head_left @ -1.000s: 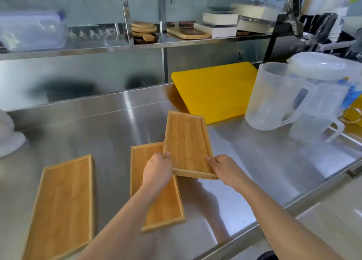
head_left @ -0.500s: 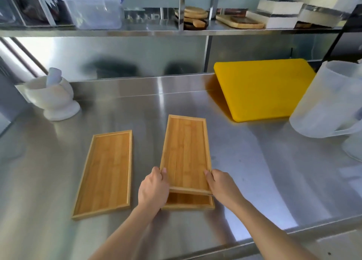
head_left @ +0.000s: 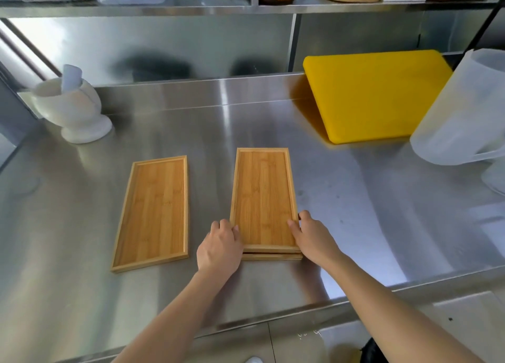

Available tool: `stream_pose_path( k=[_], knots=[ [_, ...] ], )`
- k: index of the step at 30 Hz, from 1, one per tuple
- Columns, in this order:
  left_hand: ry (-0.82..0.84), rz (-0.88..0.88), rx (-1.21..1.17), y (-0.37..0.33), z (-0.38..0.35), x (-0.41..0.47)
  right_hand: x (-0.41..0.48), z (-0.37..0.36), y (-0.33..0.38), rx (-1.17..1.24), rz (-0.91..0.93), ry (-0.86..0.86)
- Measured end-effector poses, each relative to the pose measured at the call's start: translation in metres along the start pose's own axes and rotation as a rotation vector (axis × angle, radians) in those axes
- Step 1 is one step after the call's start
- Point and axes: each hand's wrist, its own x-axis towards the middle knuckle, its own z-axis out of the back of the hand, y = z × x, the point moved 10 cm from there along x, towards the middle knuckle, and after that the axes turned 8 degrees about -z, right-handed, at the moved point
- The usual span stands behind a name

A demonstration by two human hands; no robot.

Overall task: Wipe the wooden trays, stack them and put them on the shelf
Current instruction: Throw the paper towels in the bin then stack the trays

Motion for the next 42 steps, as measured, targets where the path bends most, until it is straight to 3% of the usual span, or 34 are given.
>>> stream_pose_path(
  k=[3,8,12,15,20,38,42],
  knots=[
    [0.003,-0.022,-0.015,0.004,-0.001,-0.002,-0.001,-0.001,-0.008,-0.023,-0.027,0.014],
    [0.028,-0.258,-0.377,-0.002,-0.004,-0.020,-0.018,-0.001,-0.012,0.114,0.082,0.065],
    [0.095,-0.384,-0.313,-0.002,-0.016,-0.030,-0.032,-0.006,-0.001,0.026,0.259,0.139],
    [0.021,-0.350,-0.305,0.005,-0.012,-0.026,-0.032,-0.007,-0.002,-0.100,0.298,0.110],
    [-0.039,-0.302,-0.372,0.009,-0.007,-0.027,-0.033,-0.005,-0.001,-0.100,0.351,0.053],
    [-0.067,-0.267,-0.426,0.009,-0.007,-0.034,-0.042,-0.002,-0.001,-0.180,0.420,-0.015],
    [-0.083,-0.210,-0.510,0.023,0.012,-0.037,-0.048,0.014,0.007,-0.204,0.437,-0.121]
  ],
)
